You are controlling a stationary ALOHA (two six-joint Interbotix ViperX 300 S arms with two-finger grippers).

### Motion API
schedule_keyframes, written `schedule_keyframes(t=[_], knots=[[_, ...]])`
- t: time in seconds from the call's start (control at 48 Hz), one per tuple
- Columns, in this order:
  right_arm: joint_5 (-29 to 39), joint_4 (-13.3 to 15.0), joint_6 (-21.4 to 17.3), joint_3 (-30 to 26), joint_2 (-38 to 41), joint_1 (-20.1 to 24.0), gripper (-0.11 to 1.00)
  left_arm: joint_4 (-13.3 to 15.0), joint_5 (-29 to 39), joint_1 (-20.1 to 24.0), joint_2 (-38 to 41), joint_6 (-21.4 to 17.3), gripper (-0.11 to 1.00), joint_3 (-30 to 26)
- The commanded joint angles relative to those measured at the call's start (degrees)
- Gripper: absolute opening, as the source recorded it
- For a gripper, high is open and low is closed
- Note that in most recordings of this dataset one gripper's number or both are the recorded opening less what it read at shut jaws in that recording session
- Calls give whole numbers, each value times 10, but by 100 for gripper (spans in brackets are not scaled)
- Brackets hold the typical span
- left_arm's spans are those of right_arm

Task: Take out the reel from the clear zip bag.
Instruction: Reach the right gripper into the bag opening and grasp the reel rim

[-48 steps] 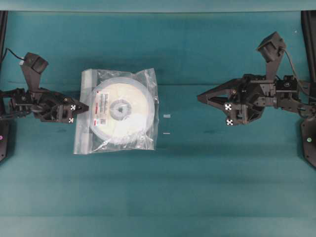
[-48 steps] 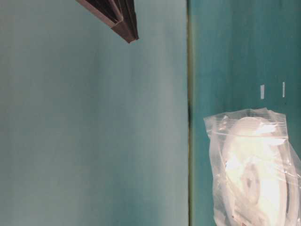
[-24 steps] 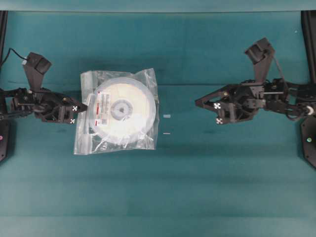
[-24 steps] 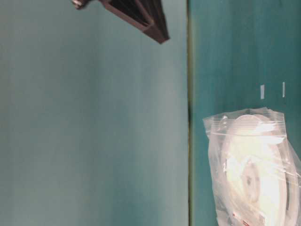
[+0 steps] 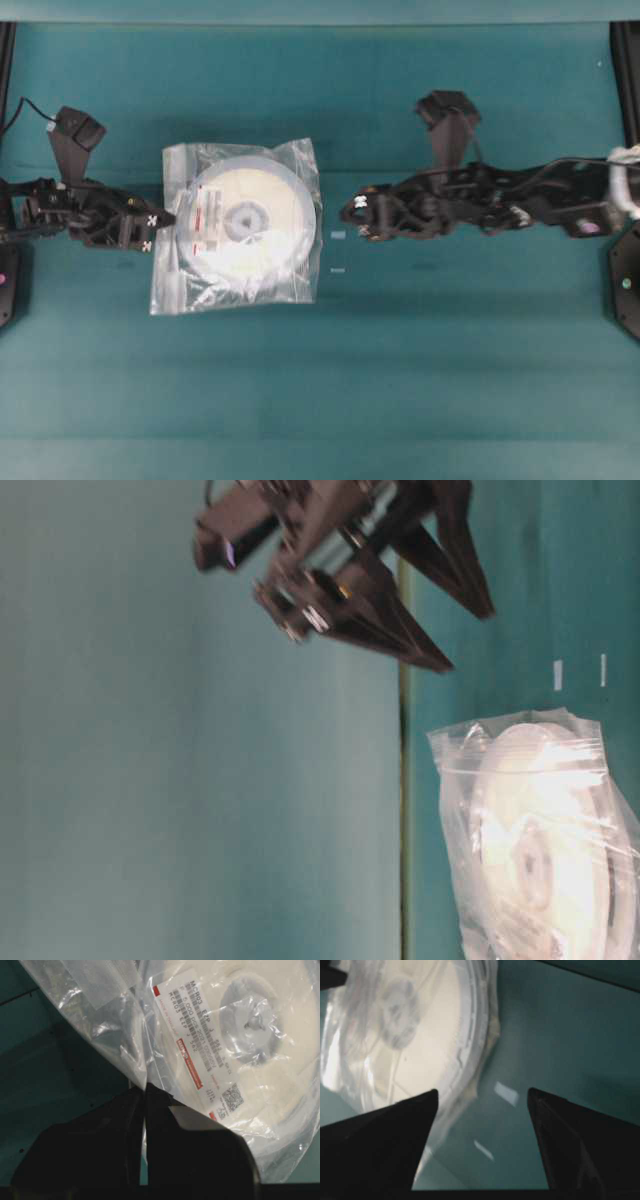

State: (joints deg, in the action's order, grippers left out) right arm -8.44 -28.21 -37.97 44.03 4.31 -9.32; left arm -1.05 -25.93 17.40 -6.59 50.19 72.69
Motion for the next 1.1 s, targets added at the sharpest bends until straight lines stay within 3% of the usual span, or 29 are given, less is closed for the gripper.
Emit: schedule_keyframes(t=[0.0,0.333,1.082], knots=[[-1,-1,-4,-32,21,4,87,-2,-2,1,-1,-1,-1,-4],[0,-1,-4,-79,62,6,86,-2,-2,1,-1,-1,-1,-3],[-2,-1,-4,-114,110,11,85,-2,-2,1,4,-1,-1,-7]])
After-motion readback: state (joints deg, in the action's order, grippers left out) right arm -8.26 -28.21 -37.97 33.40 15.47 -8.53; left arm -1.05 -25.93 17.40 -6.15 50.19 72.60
